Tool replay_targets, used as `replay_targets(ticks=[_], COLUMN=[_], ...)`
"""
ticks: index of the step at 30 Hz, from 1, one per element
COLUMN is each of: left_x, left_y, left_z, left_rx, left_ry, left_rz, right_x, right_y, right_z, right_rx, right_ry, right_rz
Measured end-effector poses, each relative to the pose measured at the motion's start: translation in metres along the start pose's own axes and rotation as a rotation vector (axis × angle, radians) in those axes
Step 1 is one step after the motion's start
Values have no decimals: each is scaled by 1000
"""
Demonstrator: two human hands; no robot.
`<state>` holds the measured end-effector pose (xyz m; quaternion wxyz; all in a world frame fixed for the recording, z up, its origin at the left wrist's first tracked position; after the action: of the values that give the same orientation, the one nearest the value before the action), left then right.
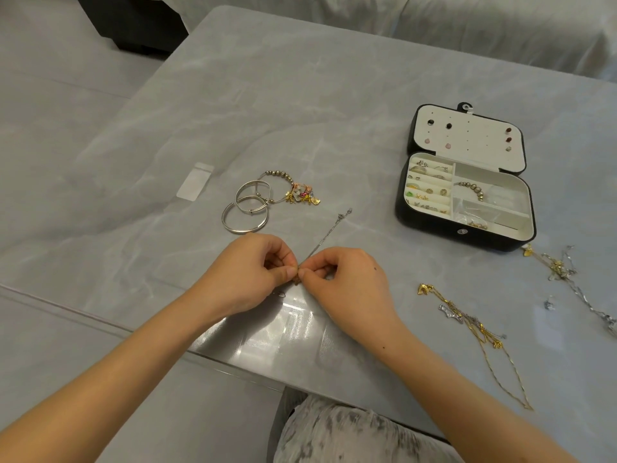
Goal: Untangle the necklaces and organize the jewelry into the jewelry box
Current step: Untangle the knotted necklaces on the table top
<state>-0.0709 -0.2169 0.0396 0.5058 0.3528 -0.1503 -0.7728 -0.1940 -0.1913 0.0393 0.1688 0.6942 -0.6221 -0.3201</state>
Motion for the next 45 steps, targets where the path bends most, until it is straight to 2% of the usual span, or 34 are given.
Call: replay_targets(ticks=[13, 25, 35, 45], left_x=[2, 0, -16, -19], left_y=[2, 0, 3, 9], left_z=[-5, 0, 10, 12], left_rx=[-33, -3, 373, 576], left_ry=[27, -28, -367, -536], left_rz=[14, -4, 140, 213], right_x=[-1, -7, -7, -9], right_y=[0, 8, 16, 15], right_z=[-4, 0, 6, 5], right_rx=[-133, -298, -336, -379], right_ry=[19, 34, 21, 52], right_rz=[29, 20, 14, -51])
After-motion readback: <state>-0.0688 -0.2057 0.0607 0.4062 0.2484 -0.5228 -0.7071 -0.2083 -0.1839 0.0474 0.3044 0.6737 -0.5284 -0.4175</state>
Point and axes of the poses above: each hand's wrist, its own x-axis towards the middle knuckle, its own y-axis out of the back of the hand, z = x × y, the point moved 8 cm from there along x, towards the middle knuckle, and after that the axes turned 2 degrees about y, right-handed, at the moved point
